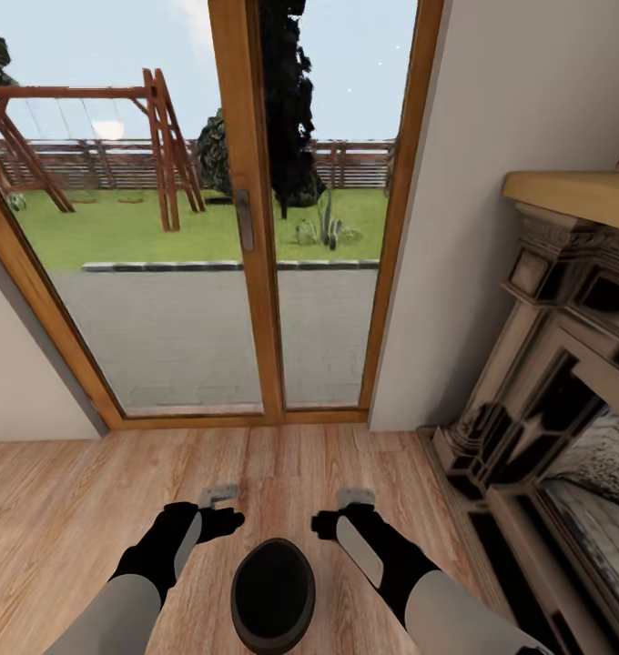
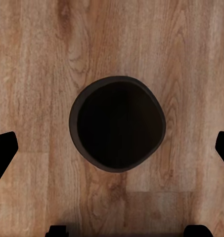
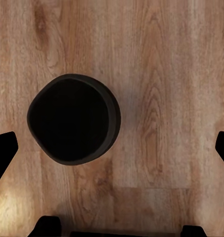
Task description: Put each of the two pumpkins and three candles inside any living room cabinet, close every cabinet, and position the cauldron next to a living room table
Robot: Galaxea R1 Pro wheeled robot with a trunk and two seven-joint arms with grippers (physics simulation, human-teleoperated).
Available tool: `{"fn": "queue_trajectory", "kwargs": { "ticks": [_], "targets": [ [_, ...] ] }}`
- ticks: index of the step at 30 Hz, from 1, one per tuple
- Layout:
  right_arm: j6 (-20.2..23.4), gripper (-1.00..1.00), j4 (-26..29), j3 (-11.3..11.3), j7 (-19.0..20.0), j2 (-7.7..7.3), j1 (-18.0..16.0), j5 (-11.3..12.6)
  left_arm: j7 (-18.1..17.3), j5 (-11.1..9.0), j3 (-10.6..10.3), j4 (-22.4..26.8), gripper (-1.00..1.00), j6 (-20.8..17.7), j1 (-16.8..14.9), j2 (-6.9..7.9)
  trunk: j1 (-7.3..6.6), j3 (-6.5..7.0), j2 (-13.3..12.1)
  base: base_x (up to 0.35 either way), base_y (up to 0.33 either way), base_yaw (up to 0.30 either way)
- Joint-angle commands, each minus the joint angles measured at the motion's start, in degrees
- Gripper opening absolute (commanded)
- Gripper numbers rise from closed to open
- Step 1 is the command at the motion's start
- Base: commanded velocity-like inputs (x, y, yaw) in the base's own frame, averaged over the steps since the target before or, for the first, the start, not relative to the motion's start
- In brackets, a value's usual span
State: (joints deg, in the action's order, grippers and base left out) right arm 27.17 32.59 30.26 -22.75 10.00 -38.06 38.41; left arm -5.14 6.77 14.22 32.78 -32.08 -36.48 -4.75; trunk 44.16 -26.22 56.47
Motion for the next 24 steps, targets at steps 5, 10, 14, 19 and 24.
{"fn": "queue_trajectory", "kwargs": {
  "ticks": [5,10,14,19,24],
  "targets": [
    [-1.6,1.00,0.0,0.7,0.0,0.00,0.0,0.0,0.1,0.0,0.0,0.0,1.00,-0.3,0.0,0.02,1.10,-0.90,2.0,0.000,0.000,0.000],
    [-2.0,1.00,0.0,0.8,0.0,0.00,0.0,0.0,0.3,0.0,0.0,0.0,1.00,-0.7,0.0,0.07,2.20,-1.80,4.0,0.000,0.000,0.000],
    [-2.0,1.00,0.0,0.8,0.0,0.00,0.0,0.0,0.4,0.0,0.1,0.0,1.00,-1.0,0.0,0.20,3.08,-2.52,5.6,0.000,0.000,0.000],
    [-2.0,1.00,0.0,0.8,0.0,0.00,0.0,0.0,0.5,0.1,0.1,-0.1,1.00,-1.2,-0.1,0.25,3.74,-3.06,6.8,0.000,0.000,0.000],
    [-2.0,1.00,0.0,0.8,0.0,0.00,0.0,0.0,0.5,0.1,0.1,-0.1,1.00,-1.2,-0.1,0.28,3.74,-3.06,6.8,0.000,0.000,0.000]
  ]
}}
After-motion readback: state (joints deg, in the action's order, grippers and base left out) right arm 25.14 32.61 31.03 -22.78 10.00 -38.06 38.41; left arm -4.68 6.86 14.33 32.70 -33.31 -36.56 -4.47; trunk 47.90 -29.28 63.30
